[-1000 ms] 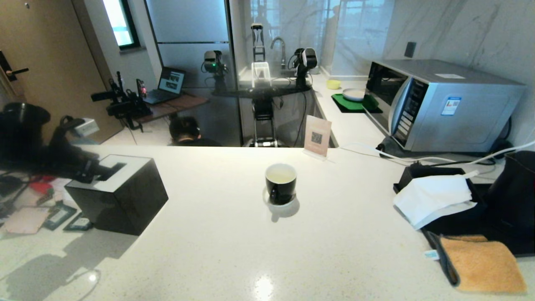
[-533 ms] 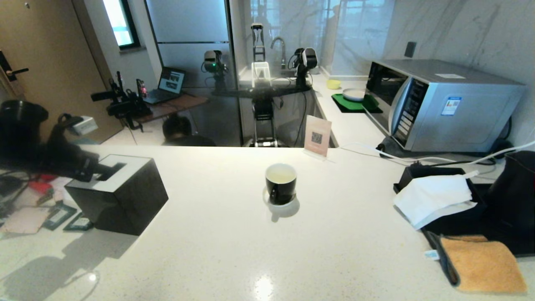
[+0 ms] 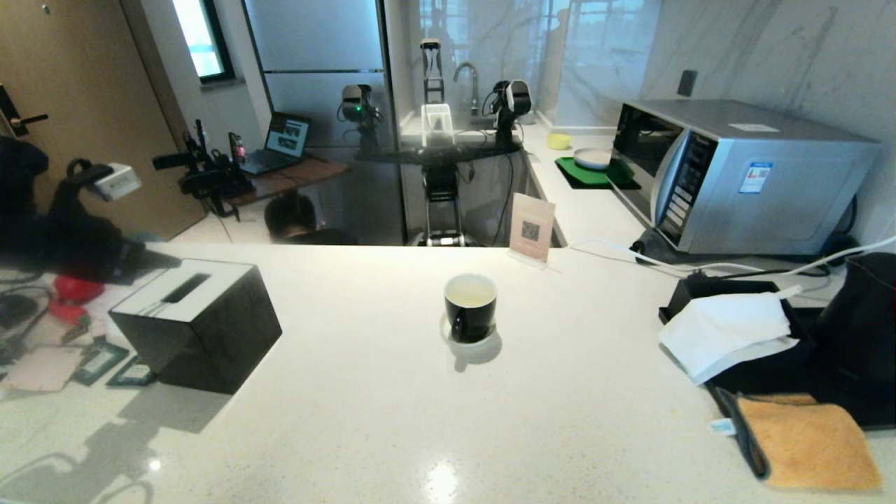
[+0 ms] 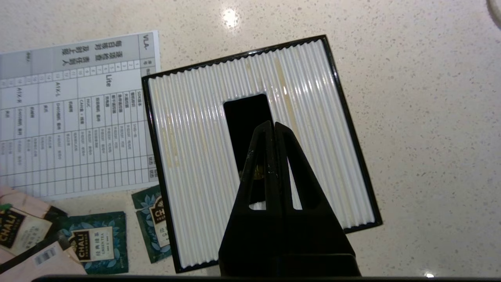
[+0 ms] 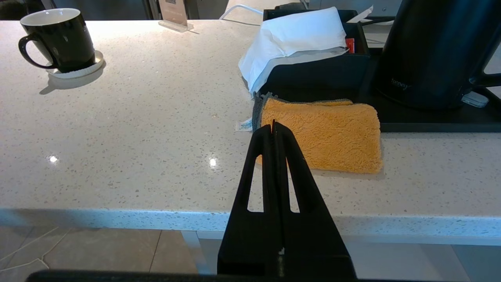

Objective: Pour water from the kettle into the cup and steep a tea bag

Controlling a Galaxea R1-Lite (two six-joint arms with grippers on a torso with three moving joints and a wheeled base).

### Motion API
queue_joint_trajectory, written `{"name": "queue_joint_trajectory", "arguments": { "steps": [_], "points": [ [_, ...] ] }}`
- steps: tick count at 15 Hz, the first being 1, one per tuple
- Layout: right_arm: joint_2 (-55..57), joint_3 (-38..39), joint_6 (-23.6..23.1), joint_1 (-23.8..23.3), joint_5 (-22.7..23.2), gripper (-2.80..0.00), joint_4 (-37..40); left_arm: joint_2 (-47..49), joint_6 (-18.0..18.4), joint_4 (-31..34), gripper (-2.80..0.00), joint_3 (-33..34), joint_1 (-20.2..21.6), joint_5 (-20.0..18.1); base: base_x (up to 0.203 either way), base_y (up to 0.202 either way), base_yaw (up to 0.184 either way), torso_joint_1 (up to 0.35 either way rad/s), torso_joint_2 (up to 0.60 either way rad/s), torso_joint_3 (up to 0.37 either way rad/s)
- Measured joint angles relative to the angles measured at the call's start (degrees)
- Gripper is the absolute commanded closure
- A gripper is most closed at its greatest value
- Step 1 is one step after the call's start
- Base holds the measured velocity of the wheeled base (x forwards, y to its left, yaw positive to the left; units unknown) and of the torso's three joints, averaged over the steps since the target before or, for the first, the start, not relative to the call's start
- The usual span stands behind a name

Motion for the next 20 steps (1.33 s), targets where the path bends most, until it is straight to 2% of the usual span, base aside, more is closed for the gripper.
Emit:
{"name": "queue_joint_trajectory", "arguments": {
  "steps": [5,8,11,16,18,20],
  "points": [
    [0.00,0.00,-0.02,0.00,0.01,0.00,-0.02,-5.33,-2.58,-0.77,0.00,2.07,0.04,-0.09,0.000,0.000,0.000,0.000,0.00,0.000],
    [0.00,0.00,-0.01,0.00,0.01,0.00,-0.02,-10.10,-5.77,-4.46,0.00,5.40,0.04,-0.11,0.000,0.000,0.000,0.000,0.00,0.000],
    [0.00,0.00,0.00,0.00,0.02,0.00,-0.02,-16.19,-10.00,-9.70,0.00,11.65,-0.36,-0.05,0.000,0.000,0.000,0.000,0.00,0.000],
    [0.00,0.00,-0.02,0.00,0.00,0.00,0.00,-29.86,-19.57,-19.02,0.00,28.45,-4.06,1.00,0.000,0.000,0.000,0.000,0.00,0.000],
    [0.00,0.00,0.00,0.00,0.00,0.00,0.00,-36.92,-25.78,-21.70,0.00,35.26,-8.61,4.56,0.000,0.000,0.000,0.000,0.00,0.000],
    [0.00,0.00,-0.02,0.00,0.00,0.00,0.00,-44.39,-32.59,-23.36,0.00,42.20,-14.76,10.96,0.000,0.000,0.000,0.000,0.00,0.000]
  ]
}}
